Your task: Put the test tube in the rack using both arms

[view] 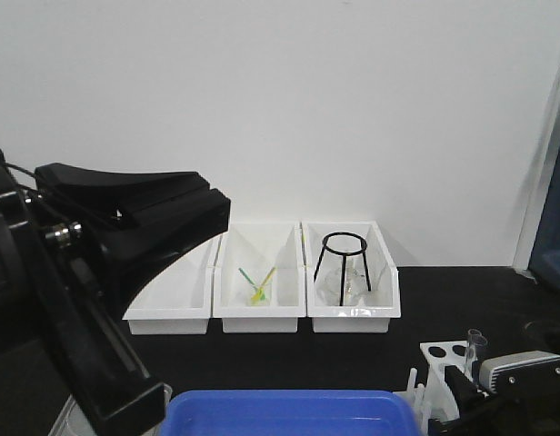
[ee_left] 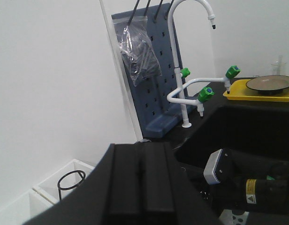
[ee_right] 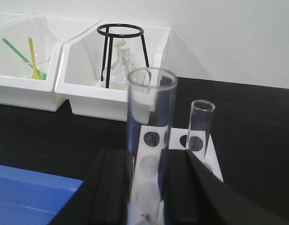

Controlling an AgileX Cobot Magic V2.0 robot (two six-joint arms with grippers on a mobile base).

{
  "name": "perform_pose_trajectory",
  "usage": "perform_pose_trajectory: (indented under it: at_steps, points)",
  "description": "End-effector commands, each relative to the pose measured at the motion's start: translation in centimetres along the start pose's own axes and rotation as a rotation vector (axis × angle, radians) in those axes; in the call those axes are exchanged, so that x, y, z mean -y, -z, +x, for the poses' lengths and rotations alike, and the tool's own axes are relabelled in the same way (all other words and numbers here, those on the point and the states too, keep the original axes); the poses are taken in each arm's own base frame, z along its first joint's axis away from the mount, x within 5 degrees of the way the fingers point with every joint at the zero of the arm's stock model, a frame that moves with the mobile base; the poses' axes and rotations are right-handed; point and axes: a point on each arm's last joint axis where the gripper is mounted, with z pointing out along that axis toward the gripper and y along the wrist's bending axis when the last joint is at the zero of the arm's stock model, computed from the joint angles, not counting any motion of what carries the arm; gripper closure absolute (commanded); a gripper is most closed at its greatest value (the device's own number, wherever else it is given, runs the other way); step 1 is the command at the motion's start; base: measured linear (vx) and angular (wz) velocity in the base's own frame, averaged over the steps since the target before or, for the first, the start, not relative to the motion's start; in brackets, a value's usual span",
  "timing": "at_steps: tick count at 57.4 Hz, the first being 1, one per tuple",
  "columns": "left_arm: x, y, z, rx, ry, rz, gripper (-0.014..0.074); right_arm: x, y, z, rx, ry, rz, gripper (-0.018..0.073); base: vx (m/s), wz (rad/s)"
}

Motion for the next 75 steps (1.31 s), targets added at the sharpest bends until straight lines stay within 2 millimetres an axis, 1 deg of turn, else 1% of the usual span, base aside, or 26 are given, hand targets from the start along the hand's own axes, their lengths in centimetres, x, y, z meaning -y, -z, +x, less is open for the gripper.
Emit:
perform_pose_trajectory:
  at_steps: [1,17,30,33,35,54,58,64,70,75]
  points:
    - [-0.1,0.7,-1.9,0.116,0.01,0.007,0.0601,0.3,0.2,-1.9,0.164,0.009,0.016,0.0566,0.0,0.0]
    - [-0.1,0.7,-1.9,0.118,0.011,0.007,0.0601,0.6,1.3,-0.7,0.141,-0.002,0.057,0.0553,0.0,0.0]
    - [-0.1,0.8,-2.1,0.131,0.024,0.01,0.0601,0.5,1.2,-0.3,0.12,0.006,0.054,0.0473,0.0,0.0]
    - [-0.1,0.8,-2.1,0.131,0.024,0.01,0.0601,0.5,1.2,-0.3,0.124,0.006,0.055,0.0449,0.0,0.0]
    - [-0.1,0.8,-2.1,0.131,0.024,0.01,0.0601,0.5,1.2,-0.3,0.126,0.006,0.055,0.0408,0.0,0.0]
    - [-0.1,0.7,-2.0,0.127,0.024,0.01,0.0601,0.5,1.3,-0.5,0.139,0.007,0.053,0.0163,0.0,0.0]
    - [-0.1,0.7,-2.0,0.123,0.025,0.01,0.0601,0.6,1.4,-0.9,0.153,0.007,0.055,0.013,0.0,0.0]
    - [-0.1,0.7,-2.0,0.121,0.025,0.009,0.0601,0.6,2.0,-2.1,0.194,0.008,0.056,0.0095,0.0,0.0]
    - [-0.1,0.7,-1.9,0.118,0.025,0.009,0.0601,0.5,3.3,-4.2,0.247,0.021,0.042,0.0092,0.0,0.0]
    - [-0.1,0.7,-1.8,0.099,0.026,0.007,0.0601,0.4,4.9,-6.3,0.306,0.047,0.02,0.0092,0.0,0.0]
